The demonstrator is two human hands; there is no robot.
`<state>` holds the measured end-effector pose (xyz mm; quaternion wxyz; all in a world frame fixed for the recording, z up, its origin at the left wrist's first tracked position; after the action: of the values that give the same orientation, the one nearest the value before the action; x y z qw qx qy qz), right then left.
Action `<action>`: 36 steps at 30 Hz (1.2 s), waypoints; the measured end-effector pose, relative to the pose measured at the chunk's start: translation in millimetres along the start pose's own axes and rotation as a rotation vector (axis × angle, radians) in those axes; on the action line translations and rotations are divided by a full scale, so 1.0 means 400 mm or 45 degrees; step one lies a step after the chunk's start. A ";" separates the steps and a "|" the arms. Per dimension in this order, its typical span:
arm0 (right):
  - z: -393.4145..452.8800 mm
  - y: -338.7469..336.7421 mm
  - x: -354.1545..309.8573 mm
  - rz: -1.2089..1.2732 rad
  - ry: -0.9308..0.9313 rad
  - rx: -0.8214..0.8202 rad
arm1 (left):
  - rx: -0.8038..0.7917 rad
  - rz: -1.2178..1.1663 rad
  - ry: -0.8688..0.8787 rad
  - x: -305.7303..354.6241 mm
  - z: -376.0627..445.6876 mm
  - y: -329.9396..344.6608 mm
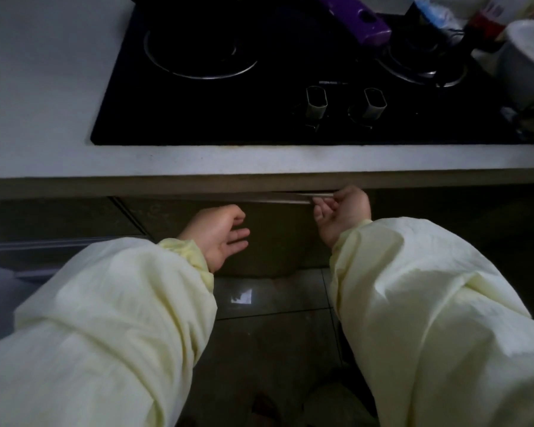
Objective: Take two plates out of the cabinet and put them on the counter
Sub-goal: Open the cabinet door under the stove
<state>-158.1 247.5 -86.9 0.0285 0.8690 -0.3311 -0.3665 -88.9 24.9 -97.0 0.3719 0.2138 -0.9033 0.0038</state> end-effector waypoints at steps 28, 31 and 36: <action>-0.373 -0.244 0.219 -2.150 -0.274 0.033 | -0.092 0.212 -0.225 -0.212 -0.255 -0.033; -0.404 -0.203 0.312 -2.242 -0.278 -0.237 | -0.081 0.272 -0.222 -0.241 -0.284 -0.080; -0.489 -0.159 0.435 -2.271 -0.247 -0.615 | 0.014 0.308 -0.147 -0.286 -0.333 -0.164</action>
<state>94.7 155.5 -70.2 -0.1114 0.7383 0.5439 -0.3830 98.2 31.2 -87.7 0.3149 0.1051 -0.9424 0.0412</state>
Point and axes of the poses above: each hand's wrist, its own z-axis towards the middle knuckle, its own y-axis out of the palm, x = y × z, the point moved 10 cm from there along z, towards the middle knuckle, and after that the axes turned 1 degree about x, right-handed, at the moved point
